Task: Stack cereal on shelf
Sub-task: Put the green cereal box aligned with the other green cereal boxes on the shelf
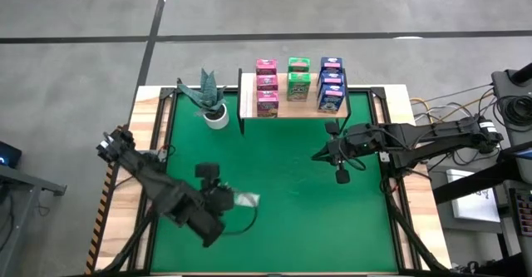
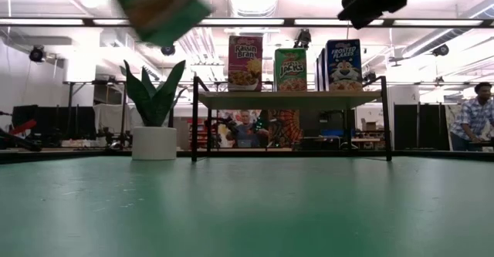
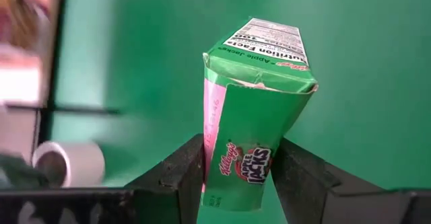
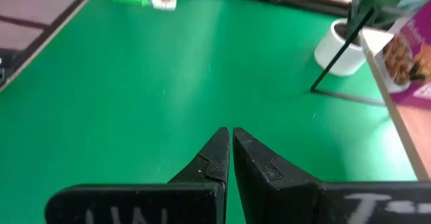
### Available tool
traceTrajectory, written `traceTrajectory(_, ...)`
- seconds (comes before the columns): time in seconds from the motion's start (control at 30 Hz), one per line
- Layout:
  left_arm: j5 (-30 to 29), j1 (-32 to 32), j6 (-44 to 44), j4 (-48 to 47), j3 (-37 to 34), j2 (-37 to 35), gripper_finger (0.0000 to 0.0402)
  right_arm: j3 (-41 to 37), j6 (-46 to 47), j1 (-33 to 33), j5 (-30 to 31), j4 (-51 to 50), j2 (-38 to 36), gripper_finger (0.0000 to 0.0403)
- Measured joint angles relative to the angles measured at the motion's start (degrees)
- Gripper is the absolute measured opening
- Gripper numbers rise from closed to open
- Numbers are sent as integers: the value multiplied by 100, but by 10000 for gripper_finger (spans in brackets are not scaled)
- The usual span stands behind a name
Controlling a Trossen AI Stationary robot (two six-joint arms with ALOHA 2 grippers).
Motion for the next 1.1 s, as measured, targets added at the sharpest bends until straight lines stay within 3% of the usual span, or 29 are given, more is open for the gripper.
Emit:
traceTrajectory(0.37, -93, 1813, 2274, 1673, 997, 0, 141, -6, -291, 0, 7, -400, -657, 11)
traceTrajectory(0.57, -67, 2638, 3071, 2470, 1144, -2, 141, -32, -604, 0, 7, -220, -959, 11)
traceTrajectory(0.7, 266, 3028, 3617, 3143, 1133, 7, 141, -35, -800, 0, 7, -214, -1007, 11)
traceTrajectory(1.1, 1127, 3958, 4029, 3403, 1502, 381, 141, -37, -903, 0, 9, -376, -993, 11)
